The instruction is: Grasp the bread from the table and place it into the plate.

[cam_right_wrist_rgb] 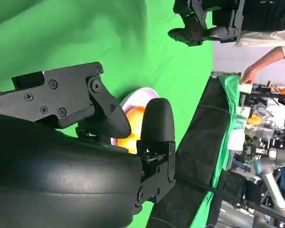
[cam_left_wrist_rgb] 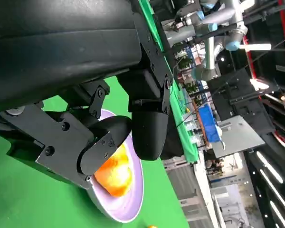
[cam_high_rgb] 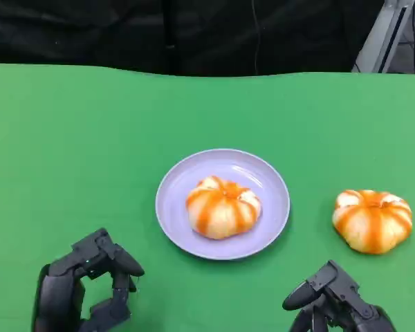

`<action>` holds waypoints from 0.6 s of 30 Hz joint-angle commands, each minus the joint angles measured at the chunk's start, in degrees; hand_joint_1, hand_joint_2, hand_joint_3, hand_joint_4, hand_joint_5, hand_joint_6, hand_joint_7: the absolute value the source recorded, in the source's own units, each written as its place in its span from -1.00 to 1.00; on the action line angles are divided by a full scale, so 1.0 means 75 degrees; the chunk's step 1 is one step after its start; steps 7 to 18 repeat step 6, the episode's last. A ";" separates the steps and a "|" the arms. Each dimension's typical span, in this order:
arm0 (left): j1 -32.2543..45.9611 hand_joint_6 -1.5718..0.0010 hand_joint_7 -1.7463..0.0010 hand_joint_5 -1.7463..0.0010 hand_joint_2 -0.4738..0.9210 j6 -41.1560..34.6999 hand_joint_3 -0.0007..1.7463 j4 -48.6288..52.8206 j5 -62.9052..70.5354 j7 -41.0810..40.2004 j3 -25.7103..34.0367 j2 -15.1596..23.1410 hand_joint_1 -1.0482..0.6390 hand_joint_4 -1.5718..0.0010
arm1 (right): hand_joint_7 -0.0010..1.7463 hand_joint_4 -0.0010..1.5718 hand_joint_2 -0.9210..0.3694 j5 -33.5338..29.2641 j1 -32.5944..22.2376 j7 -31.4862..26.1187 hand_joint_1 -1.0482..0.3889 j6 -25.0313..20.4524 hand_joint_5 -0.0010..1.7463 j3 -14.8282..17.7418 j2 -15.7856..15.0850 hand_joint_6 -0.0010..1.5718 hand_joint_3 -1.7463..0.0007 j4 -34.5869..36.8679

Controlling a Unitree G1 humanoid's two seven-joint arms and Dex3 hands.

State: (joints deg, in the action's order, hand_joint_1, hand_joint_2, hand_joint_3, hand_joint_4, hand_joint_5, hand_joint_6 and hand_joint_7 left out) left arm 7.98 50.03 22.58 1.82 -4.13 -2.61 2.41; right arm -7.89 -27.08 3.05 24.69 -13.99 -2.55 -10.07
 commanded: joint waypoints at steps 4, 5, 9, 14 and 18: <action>-0.0037 -0.02 -0.72 -0.92 0.33 0.0162 0.49 0.0071 0.0061 0.0101 0.0189 -0.0039 0.17 -0.06 | 1.00 -0.56 -1.00 0.0097 -0.0052 -0.0001 0.38 0.0081 1.00 0.0083 -0.0068 -0.80 -0.34 0.0013; -0.0029 -0.02 -0.72 -0.92 0.33 0.0169 0.49 0.0057 0.0075 0.0108 0.0187 -0.0045 0.17 -0.05 | 1.00 -0.56 -1.00 0.0099 -0.0055 -0.0002 0.38 0.0095 1.00 0.0083 -0.0068 -0.80 -0.34 0.0018; -0.0024 -0.02 -0.72 -0.92 0.33 0.0175 0.51 0.0048 0.0084 0.0113 0.0185 -0.0048 0.18 -0.05 | 1.00 -0.56 -1.00 0.0100 -0.0057 -0.0002 0.38 0.0105 1.00 0.0083 -0.0068 -0.80 -0.33 0.0022; -0.0024 -0.02 -0.72 -0.92 0.33 0.0175 0.51 0.0048 0.0084 0.0113 0.0185 -0.0048 0.18 -0.05 | 1.00 -0.56 -1.00 0.0100 -0.0057 -0.0002 0.38 0.0105 1.00 0.0083 -0.0068 -0.80 -0.33 0.0022; -0.0024 -0.02 -0.72 -0.92 0.33 0.0175 0.51 0.0048 0.0084 0.0113 0.0185 -0.0048 0.18 -0.05 | 1.00 -0.56 -1.00 0.0100 -0.0057 -0.0002 0.38 0.0105 1.00 0.0083 -0.0068 -0.80 -0.33 0.0022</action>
